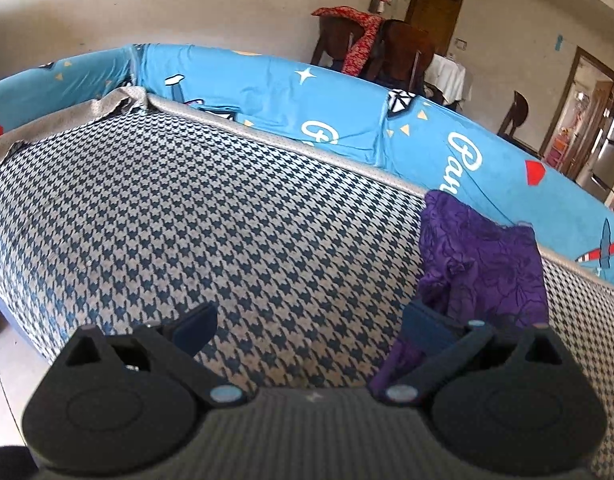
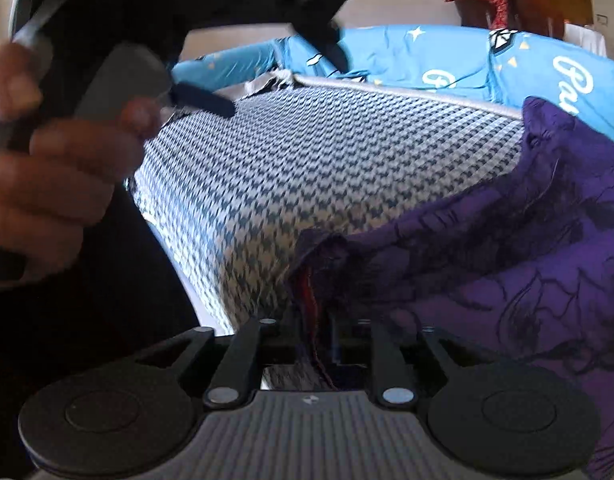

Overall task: Fold clothes
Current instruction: 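Fold the held edge over the blouse with the right gripper, then open the right gripper to release the folded blouse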

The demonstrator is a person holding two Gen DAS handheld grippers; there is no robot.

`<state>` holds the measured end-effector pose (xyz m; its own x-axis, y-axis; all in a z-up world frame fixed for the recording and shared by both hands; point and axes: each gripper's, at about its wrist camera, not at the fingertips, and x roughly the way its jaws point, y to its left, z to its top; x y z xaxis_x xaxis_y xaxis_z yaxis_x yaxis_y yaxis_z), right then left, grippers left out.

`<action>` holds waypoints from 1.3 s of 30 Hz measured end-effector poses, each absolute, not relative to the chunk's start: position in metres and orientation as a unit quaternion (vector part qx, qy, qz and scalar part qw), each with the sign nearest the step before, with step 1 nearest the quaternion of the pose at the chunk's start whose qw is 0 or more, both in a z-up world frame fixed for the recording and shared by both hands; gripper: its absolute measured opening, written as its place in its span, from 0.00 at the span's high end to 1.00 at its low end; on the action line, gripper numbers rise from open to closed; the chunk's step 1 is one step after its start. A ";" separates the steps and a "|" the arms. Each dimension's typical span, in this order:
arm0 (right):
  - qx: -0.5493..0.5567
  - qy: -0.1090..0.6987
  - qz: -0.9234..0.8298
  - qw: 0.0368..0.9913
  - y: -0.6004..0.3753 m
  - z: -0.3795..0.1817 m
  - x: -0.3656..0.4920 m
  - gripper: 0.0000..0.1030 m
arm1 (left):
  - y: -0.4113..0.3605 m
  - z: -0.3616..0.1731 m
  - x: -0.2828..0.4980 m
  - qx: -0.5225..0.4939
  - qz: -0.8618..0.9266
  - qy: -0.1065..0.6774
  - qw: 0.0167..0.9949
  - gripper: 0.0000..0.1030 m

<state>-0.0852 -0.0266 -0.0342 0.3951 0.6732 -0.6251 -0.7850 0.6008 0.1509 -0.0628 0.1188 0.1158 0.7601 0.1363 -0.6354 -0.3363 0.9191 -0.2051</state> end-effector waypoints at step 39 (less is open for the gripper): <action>0.161 0.438 0.230 0.854 -0.209 -0.051 -0.085 0.52 | 0.077 0.077 -0.028 -0.084 0.102 0.381 0.915 0.00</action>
<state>-0.0849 -0.2093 -0.0512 0.5116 0.5330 -0.6739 -0.2518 0.8429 0.4755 -0.0284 0.0769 0.0769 0.6886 0.1223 -0.7148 -0.2504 0.9652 -0.0761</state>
